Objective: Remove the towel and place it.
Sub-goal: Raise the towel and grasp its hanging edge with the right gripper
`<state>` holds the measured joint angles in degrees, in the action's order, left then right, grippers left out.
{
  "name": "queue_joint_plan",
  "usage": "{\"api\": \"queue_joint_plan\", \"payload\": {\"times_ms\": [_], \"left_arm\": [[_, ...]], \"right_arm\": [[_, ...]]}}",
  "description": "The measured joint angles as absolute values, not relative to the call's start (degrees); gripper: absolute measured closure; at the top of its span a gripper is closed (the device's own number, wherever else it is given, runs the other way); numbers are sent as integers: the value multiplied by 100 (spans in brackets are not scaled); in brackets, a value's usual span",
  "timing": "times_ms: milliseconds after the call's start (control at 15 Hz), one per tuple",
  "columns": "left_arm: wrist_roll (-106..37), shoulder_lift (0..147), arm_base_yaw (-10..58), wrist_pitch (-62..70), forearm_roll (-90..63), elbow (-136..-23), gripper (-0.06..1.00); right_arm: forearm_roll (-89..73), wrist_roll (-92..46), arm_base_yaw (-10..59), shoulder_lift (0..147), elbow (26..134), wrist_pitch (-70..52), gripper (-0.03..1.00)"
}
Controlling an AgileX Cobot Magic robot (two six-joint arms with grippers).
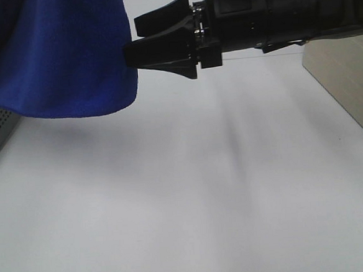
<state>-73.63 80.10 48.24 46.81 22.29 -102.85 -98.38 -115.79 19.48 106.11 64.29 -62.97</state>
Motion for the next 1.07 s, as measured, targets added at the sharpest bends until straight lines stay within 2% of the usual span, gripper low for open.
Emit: {"api": "queue_joint_plan", "payload": {"times_ms": [267,467,933,1067], "left_arm": [[-7288,8010,4824,4681,2217,-10285,94],[-7208,8010,4824,4681,2217,-10285,94],[-7087,8010,4824,4681,2217,-10285,94],[-7087,8010,4824,4681,2217,-10285,94]], "right_arm": [[-9442,-11408,2590,10875,6732,-6635,7],[-8978,-10966,2504,10875,6744,-6910,13],[-8881,-10737,2447,10714,6744,-6916,41],[-9024,-10674,2447,10714,6744,-6916,62]]}}
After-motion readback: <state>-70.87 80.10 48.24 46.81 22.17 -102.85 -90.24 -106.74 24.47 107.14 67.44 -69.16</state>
